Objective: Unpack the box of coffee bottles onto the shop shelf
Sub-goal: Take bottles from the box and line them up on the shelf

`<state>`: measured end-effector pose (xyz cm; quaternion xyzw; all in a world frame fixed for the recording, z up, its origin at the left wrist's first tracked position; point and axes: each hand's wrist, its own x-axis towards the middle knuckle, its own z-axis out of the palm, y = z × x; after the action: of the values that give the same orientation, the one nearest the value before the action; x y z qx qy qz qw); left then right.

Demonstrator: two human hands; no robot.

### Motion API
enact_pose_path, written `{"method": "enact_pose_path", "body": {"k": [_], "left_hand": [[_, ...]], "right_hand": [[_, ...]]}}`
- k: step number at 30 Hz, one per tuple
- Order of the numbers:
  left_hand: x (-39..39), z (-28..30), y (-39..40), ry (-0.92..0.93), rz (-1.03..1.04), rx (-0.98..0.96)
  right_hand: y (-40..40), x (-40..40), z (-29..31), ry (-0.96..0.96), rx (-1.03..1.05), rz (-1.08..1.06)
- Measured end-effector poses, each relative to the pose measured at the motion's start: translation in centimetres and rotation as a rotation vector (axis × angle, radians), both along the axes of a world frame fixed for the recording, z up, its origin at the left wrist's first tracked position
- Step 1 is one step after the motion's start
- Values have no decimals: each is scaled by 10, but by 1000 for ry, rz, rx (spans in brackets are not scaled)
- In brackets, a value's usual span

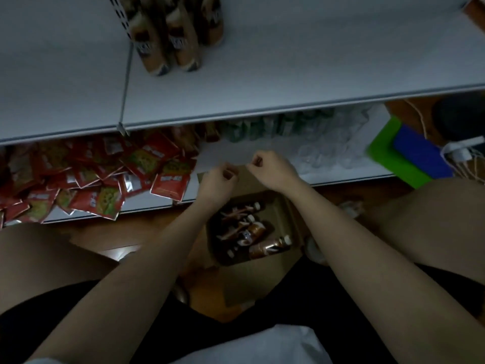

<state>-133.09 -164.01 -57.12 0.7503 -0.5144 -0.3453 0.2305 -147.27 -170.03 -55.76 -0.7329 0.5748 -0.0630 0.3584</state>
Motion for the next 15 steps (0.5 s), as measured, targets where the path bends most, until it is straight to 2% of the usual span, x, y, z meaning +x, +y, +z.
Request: {"method": "enact_pose_path", "body": {"k": [8, 12, 15], "left_hand": [[-20, -124, 27, 0, -111, 385], [-19, -186, 46, -2, -176, 598], [-16, -230, 57, -90, -194, 696]], "right_hand": [[35, -19, -117, 211, 307, 65], [48, -28, -167, 379, 433, 197], [54, -34, -196, 488, 476, 296]]}}
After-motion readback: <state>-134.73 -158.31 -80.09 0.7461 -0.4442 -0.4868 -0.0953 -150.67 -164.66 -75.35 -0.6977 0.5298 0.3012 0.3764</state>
